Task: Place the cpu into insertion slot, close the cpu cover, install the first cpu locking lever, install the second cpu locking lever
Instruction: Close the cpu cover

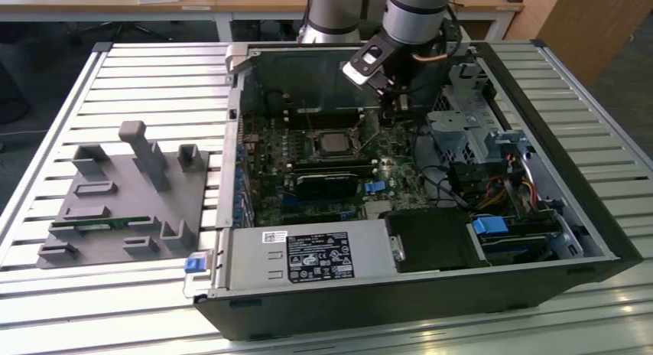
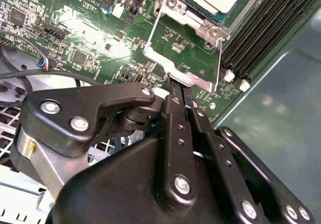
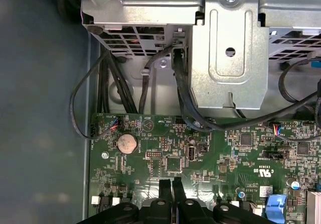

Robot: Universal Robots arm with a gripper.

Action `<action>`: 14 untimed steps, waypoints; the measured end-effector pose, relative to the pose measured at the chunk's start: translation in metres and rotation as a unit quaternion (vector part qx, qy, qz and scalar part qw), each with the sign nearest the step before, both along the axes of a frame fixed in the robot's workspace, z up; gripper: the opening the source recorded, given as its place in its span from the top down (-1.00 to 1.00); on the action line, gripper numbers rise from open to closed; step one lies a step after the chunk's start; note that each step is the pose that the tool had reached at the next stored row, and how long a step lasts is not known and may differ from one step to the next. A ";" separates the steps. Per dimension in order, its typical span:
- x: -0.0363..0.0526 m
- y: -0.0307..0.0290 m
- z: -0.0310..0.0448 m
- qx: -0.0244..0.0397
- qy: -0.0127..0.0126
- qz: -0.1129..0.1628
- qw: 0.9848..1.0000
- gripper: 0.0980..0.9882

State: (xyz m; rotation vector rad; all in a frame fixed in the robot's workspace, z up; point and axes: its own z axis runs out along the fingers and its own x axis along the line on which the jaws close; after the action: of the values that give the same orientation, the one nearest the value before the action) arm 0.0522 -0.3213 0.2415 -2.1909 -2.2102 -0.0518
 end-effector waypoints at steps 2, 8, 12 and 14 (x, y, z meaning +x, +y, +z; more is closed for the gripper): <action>-0.0007 0.0000 0.0000 0.000 0.000 0.000 1.000 0.88; -0.0029 0.0000 0.0000 0.000 0.000 0.000 1.000 0.88; -0.0045 0.0000 0.0000 0.000 0.000 0.000 1.000 0.88; -0.0055 0.0000 0.0000 0.000 0.000 0.000 1.000 0.88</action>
State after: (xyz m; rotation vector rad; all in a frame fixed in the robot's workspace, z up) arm 0.0467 -0.3213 0.2415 -2.1909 -2.2101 -0.0518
